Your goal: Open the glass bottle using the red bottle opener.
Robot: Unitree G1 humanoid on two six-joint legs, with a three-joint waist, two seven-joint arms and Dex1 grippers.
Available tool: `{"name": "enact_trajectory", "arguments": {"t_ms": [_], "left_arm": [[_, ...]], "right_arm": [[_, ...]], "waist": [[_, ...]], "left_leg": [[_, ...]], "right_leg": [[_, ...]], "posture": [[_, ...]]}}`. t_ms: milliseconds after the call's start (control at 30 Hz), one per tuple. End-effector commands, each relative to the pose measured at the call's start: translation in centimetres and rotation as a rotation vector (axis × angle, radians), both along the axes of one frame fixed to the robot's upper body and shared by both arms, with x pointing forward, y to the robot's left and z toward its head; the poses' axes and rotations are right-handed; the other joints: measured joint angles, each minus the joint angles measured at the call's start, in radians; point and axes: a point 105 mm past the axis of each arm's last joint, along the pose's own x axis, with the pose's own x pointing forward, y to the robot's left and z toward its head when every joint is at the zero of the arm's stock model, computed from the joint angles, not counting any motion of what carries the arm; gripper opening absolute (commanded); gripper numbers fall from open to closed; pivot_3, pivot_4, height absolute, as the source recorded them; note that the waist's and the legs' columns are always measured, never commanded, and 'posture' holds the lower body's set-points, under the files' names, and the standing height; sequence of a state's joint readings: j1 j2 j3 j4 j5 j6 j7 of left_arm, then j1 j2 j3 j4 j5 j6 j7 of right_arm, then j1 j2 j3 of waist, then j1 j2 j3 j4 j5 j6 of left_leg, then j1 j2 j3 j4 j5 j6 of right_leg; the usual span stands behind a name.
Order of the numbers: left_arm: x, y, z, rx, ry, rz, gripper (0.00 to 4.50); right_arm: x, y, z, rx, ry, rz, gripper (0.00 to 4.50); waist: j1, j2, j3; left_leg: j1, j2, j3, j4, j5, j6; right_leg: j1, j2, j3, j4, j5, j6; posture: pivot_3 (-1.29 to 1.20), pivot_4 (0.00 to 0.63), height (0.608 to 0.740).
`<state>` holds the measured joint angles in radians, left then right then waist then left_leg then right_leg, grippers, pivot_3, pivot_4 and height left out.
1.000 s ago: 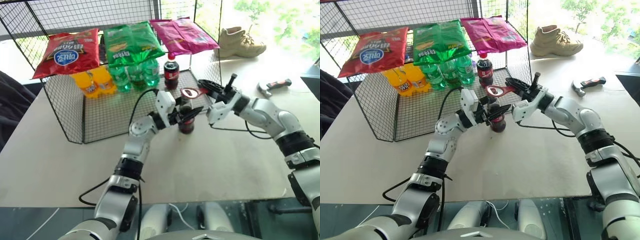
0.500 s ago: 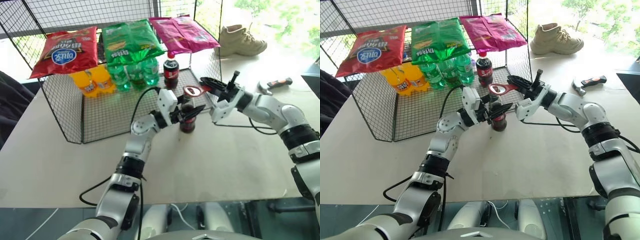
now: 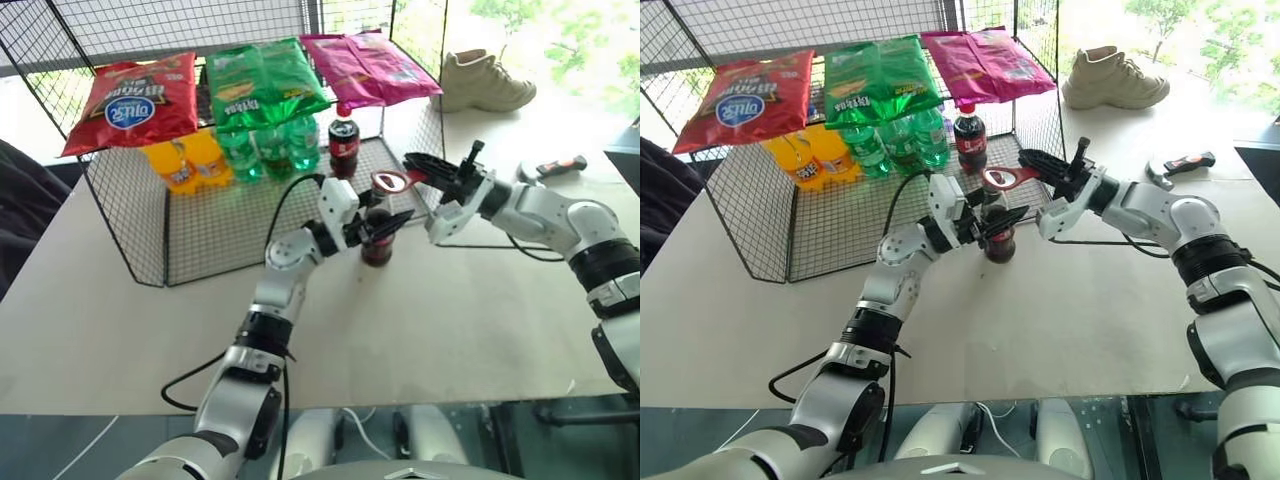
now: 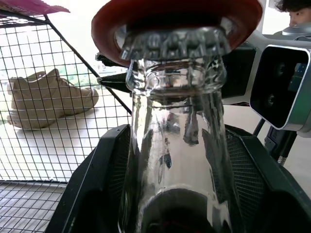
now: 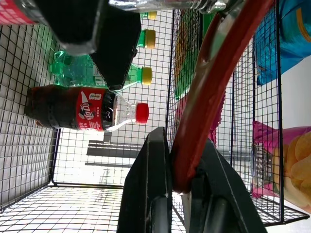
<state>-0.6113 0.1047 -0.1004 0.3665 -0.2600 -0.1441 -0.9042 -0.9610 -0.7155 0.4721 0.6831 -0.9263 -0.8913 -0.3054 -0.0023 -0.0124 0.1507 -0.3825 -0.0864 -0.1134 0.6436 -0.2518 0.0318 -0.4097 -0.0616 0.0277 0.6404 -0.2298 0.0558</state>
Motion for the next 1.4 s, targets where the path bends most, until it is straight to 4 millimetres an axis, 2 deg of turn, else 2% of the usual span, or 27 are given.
{"name": "enact_trajectory", "arguments": {"t_ms": [33,467,833,1233,1400], "left_arm": [[-0.4,0.0,-1.9,0.024,0.061,-0.020,2.26],[-0.6,-0.2,-2.3,0.028,0.075,-0.030,2.26],[-0.7,-0.4,-2.5,0.031,0.086,-0.039,2.26],[-0.8,-0.5,-2.8,0.038,0.097,-0.050,2.26],[-0.9,-0.5,-2.9,0.038,0.097,-0.051,2.26]], "right_arm": [[1.5,-4.1,4.0,0.037,-0.118,-0.163,0.00],[1.4,-5.1,5.6,0.065,-0.205,-0.186,0.00],[1.6,-6.1,6.3,0.134,-0.192,-0.207,0.00],[1.2,-6.9,8.5,0.188,-0.232,-0.209,0.00],[1.2,-6.9,8.2,0.225,-0.202,-0.199,0.00]], "waist": [[0.002,0.000,0.000],[0.011,0.000,0.000],[0.014,0.000,0.000],[0.018,0.000,-0.001],[-0.015,-0.001,-0.003]], "left_leg": [[0.000,0.000,0.000,0.000,0.000,0.000],[0.000,0.000,0.000,0.000,0.000,0.000],[-0.001,0.000,0.002,0.000,0.000,0.000],[-0.001,0.000,0.003,0.000,0.000,0.000],[0.004,0.003,0.009,-0.001,0.000,0.000]], "right_leg": [[0.000,0.000,0.000,0.000,0.000,0.000],[0.000,0.000,0.000,0.000,0.000,0.000],[-0.002,0.000,0.001,0.000,0.000,0.000],[-0.002,0.000,0.002,-0.001,0.000,0.000],[0.001,0.002,0.008,0.001,0.000,0.000]], "posture": [[0.00,0.150,0.740],[0.00,0.150,0.740],[0.00,0.150,0.740],[0.00,0.150,0.740],[0.00,0.150,0.740]]}}
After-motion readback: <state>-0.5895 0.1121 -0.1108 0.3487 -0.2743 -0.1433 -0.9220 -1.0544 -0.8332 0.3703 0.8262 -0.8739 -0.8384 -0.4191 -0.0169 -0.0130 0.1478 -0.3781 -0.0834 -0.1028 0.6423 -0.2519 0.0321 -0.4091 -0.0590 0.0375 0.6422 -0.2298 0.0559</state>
